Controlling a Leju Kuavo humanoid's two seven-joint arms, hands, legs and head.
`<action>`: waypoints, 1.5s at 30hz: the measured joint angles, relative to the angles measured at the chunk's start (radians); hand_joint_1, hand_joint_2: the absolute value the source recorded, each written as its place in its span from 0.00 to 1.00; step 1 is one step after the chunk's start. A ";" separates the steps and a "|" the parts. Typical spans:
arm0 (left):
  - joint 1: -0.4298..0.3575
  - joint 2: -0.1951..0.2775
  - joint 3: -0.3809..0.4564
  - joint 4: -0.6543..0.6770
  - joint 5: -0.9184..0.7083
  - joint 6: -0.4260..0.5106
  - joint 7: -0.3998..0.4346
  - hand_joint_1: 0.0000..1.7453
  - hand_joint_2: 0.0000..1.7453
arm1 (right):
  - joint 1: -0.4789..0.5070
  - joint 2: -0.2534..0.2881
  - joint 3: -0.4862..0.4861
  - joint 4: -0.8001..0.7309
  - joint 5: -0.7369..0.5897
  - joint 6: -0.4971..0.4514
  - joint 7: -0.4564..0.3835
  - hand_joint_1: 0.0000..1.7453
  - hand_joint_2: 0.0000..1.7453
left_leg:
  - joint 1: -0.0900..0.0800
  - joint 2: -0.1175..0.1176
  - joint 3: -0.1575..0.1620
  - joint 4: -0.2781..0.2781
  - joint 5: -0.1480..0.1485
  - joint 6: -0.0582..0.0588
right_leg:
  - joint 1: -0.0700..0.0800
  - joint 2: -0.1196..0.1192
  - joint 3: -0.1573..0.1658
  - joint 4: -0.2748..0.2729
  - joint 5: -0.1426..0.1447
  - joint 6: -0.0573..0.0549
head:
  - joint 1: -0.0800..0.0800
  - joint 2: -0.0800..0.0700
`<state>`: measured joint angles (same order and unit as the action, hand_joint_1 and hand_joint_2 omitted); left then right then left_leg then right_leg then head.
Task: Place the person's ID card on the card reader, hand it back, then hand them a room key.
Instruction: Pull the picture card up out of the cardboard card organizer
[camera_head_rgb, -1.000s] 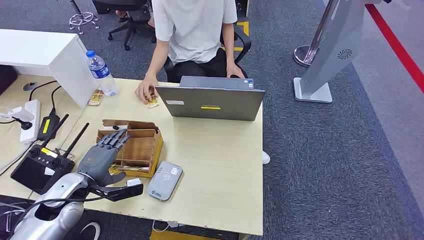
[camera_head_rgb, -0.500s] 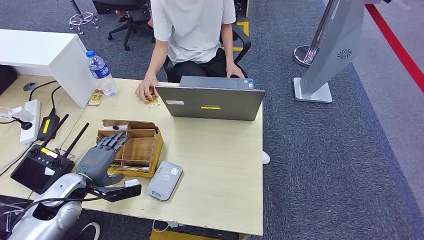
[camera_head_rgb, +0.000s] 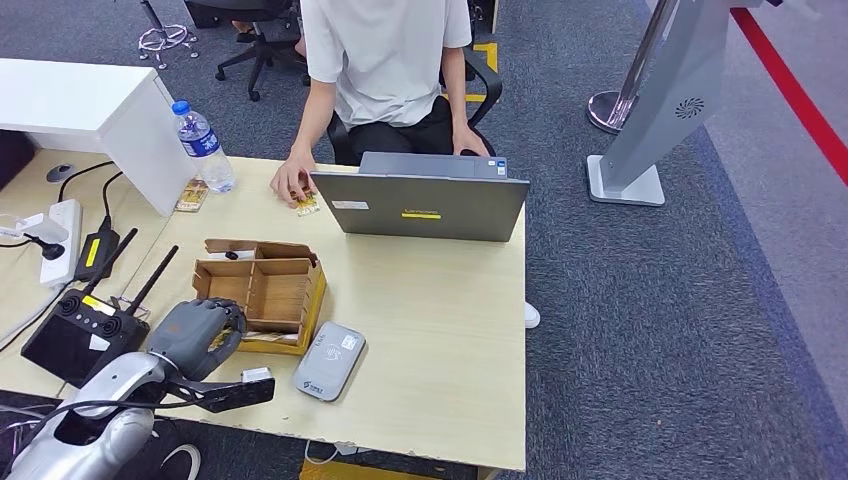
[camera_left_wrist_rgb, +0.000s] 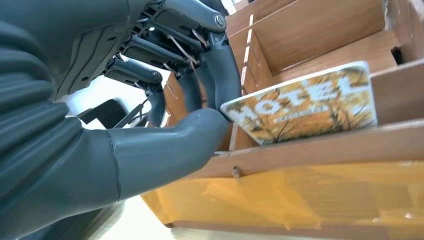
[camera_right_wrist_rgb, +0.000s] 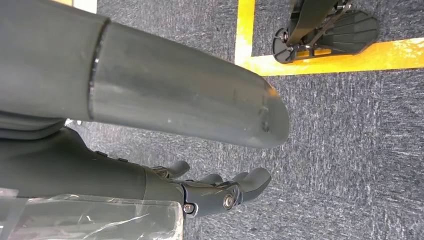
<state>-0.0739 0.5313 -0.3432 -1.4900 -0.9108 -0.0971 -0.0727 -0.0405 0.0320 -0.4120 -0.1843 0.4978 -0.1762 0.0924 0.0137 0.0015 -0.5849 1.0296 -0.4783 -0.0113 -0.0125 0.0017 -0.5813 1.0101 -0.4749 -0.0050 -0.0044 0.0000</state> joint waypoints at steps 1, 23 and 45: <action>0.006 0.009 0.000 0.000 0.005 0.000 -0.001 1.00 1.00 | 0.000 0.000 -0.001 0.000 0.002 0.001 -0.001 0.00 0.00 | 0.000 0.000 0.000 0.000 0.000 0.000 | 0.000 0.000 0.000 0.000 0.000 0.000 | 0.000 0.000; 0.020 0.011 -0.001 -0.001 0.000 0.023 0.004 1.00 1.00 | -0.001 0.000 -0.017 0.000 0.010 0.010 -0.001 0.00 0.00 | 0.000 0.000 0.000 0.000 0.000 0.000 | 0.000 0.000 0.000 0.000 0.000 0.000 | 0.000 0.000; 0.028 -0.023 -0.001 -0.010 -0.038 0.067 -0.015 0.00 1.00 | -0.002 0.002 -0.044 0.000 0.038 0.012 -0.002 0.00 0.00 | 0.000 0.000 0.000 0.000 0.000 0.000 | 0.000 0.000 0.000 0.000 0.000 0.000 | 0.000 0.000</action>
<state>-0.0463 0.5084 -0.3441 -1.5000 -0.9485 -0.0303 -0.0874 -0.0424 0.0340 -0.4563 -0.1843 0.5363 -0.1641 0.0908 0.0137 0.0013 -0.5849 1.0296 -0.4783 -0.0113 -0.0125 0.0016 -0.5812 1.0101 -0.4749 -0.0051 -0.0043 0.0000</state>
